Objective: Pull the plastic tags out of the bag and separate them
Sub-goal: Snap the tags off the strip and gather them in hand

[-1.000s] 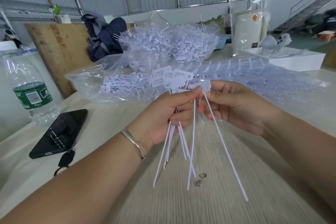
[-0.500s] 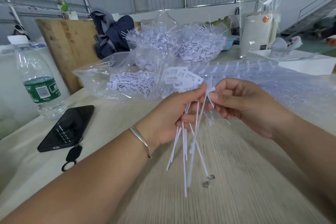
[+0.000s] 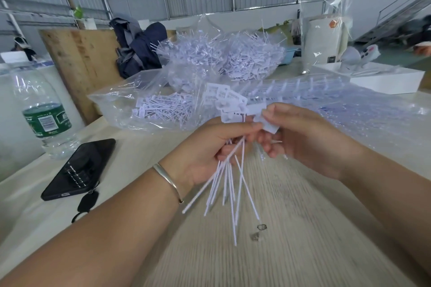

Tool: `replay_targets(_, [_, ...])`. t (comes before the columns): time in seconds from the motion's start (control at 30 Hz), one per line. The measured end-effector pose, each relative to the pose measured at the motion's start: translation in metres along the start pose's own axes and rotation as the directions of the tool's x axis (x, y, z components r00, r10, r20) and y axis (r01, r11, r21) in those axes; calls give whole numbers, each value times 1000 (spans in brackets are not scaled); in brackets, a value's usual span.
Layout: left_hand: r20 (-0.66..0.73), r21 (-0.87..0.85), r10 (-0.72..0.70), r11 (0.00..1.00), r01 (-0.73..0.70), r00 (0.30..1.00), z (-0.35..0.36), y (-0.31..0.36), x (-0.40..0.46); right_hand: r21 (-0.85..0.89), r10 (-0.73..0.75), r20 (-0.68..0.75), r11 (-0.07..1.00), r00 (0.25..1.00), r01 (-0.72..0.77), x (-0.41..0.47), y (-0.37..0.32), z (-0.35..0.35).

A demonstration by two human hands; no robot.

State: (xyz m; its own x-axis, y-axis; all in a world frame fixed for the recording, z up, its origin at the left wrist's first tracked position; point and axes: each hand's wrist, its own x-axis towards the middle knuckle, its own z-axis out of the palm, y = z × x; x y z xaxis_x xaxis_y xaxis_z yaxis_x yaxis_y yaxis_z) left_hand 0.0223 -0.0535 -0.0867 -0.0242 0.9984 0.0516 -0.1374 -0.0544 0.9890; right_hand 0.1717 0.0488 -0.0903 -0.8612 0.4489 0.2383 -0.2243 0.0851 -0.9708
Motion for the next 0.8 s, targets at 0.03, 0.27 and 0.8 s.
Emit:
replay_targets(0.03, [15, -50, -7, 999, 7, 1000, -1, 2, 0, 80, 27, 54, 996, 998, -31, 0, -2, 0])
replay_targets(0.27, [-169, -305, 67, 945, -116, 983, 0, 10, 3, 289, 108, 310, 936, 944, -202, 2, 3, 11])
replay_targets(0.8, [-325, 590, 611, 728, -351, 721, 11, 0, -3, 20, 212, 283, 974, 935, -227, -10, 3, 26])
